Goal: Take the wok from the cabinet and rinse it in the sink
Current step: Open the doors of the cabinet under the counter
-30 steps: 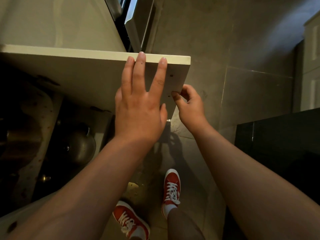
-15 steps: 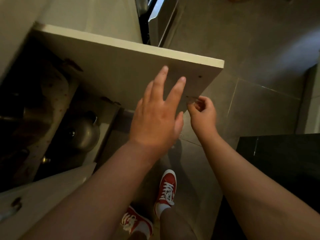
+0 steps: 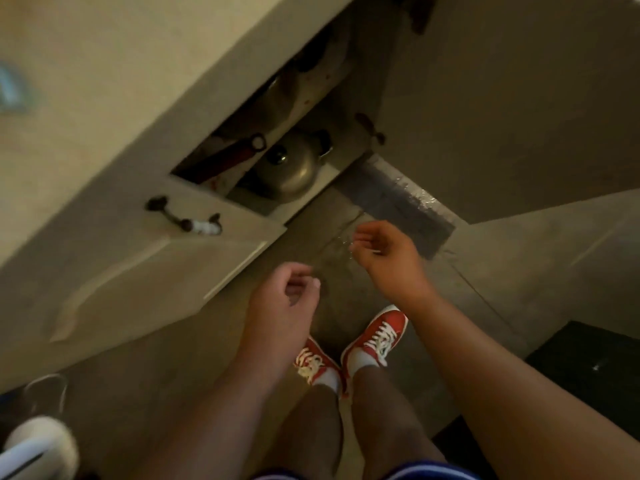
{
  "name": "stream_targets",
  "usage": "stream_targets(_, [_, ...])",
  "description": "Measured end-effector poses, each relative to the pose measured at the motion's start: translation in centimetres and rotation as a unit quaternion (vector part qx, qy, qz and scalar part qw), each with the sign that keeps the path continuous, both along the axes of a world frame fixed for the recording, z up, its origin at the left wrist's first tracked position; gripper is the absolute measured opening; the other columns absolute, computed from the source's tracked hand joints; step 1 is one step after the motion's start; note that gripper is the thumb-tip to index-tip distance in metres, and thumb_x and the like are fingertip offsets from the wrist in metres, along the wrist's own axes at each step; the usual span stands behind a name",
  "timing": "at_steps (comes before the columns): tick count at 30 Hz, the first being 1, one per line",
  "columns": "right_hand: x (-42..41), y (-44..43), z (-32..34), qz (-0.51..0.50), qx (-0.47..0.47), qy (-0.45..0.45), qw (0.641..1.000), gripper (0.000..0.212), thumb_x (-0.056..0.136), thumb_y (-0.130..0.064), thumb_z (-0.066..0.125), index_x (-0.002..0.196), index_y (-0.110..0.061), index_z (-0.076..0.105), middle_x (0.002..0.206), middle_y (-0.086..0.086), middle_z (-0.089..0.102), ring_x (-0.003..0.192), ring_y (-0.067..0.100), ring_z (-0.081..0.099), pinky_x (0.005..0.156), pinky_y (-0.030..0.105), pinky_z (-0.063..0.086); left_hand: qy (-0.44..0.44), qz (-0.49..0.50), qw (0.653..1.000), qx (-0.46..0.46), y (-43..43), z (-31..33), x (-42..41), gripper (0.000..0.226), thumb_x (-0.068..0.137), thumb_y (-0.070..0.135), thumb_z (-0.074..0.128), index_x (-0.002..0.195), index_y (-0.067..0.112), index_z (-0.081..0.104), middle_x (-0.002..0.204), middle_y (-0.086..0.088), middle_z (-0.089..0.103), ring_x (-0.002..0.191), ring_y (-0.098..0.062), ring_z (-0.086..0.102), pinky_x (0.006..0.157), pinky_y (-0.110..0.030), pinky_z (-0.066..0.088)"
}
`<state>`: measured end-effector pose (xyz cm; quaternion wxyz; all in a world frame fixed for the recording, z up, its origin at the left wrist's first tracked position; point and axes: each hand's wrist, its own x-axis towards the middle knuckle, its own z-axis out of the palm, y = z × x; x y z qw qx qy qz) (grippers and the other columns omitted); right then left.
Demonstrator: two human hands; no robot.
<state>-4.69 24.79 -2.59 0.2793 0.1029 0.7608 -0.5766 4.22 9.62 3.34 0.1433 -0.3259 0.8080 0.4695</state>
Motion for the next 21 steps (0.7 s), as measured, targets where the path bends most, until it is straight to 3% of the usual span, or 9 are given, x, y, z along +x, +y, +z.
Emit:
stream_targets(2, [0.4,-3.3,1.0,0.066,0.000,0.012,0.998,0.034,0.087,0.000,0.069,0.120,-0.003,0.062,0.110,0.010,0.067,0.100,0.014,0.064,0.089,0.022,0.053,0.012,0.082,0.997,0.004,-2.5,-0.3,1.2,0.017,0.089,0.028,0.066,0.093,0.043,0.060,0.088,0.025,0.066,0.080,0.014,0.060,0.057,-0.003,0.045])
stream_targets(5, [0.3,-7.6,2.3,0.156,-0.006,0.038,0.987,0.042,0.088,0.001,0.066,0.129,-0.005,0.058,0.120,0.009,0.064,0.110,0.013,0.060,0.096,0.024,0.050,0.045,0.187,0.981,0.022,-5.4,-0.2,1.7,0.031,0.088,0.026,0.069,0.114,0.037,0.055,0.098,0.018,0.065,0.084,0.016,0.060,0.055,-0.001,0.045])
stream_targets(8, [-0.7,-11.3,2.9,0.212,-0.015,0.060,0.975,0.051,0.088,-0.001,0.065,0.136,-0.011,0.053,0.128,0.004,0.061,0.117,0.011,0.057,0.097,0.023,0.049,0.083,0.219,0.972,0.017,-7.1,0.3,1.0,0.053,0.085,0.024,0.073,0.128,0.039,0.046,0.112,0.027,0.055,0.100,0.012,0.058,0.059,-0.003,0.046])
stream_targets(10, [-1.7,-13.5,2.9,0.227,-0.016,0.075,0.971,0.054,0.086,-0.001,0.066,0.138,-0.011,0.052,0.131,0.004,0.060,0.117,0.010,0.056,0.093,0.016,0.048,0.110,0.217,0.970,0.015,-7.6,0.7,0.3,0.055,0.084,0.025,0.073,0.124,0.047,0.044,0.116,0.031,0.052,0.111,0.012,0.052,0.070,-0.006,0.041])
stream_targets(12, [-2.7,-15.3,2.7,0.234,-0.022,0.079,0.969,0.058,0.084,0.003,0.066,0.139,-0.009,0.050,0.134,0.007,0.060,0.120,0.014,0.056,0.096,0.019,0.048,0.130,0.213,0.968,0.020,-7.8,0.7,-0.5,0.053,0.083,0.025,0.073,0.118,0.052,0.044,0.124,0.028,0.053,0.119,0.008,0.050,0.079,-0.009,0.036])
stream_targets(16, [-4.7,-17.0,2.0,0.286,-0.029,0.061,0.956,0.063,0.082,0.008,0.063,0.142,-0.006,0.049,0.139,0.009,0.058,0.129,0.018,0.053,0.104,0.027,0.045,0.143,0.254,0.956,0.036,-7.7,0.1,-2.0,0.046,0.084,0.023,0.073,0.124,0.034,0.053,0.132,0.014,0.059,0.126,-0.001,0.051,0.092,-0.020,0.042])
stream_targets(19, [-5.9,-17.3,1.6,0.339,-0.042,0.056,0.938,0.062,0.080,0.011,0.059,0.139,-0.006,0.052,0.134,0.010,0.062,0.123,0.018,0.058,0.100,0.031,0.050,0.145,0.293,0.945,0.016,-7.0,-0.1,-2.6,0.043,0.084,0.023,0.073,0.122,0.031,0.055,0.128,0.015,0.061,0.123,0.002,0.053,0.093,-0.021,0.045])
stream_targets(21, [-6.7,-17.4,1.4,0.366,-0.045,0.057,0.928,0.060,0.079,0.013,0.059,0.136,-0.005,0.055,0.131,0.010,0.064,0.119,0.018,0.059,0.094,0.026,0.051,0.146,0.325,0.934,0.006,-6.2,-0.2,-3.0,0.042,0.084,0.024,0.073,0.120,0.034,0.055,0.127,0.016,0.061,0.120,0.005,0.053,0.088,-0.017,0.046])
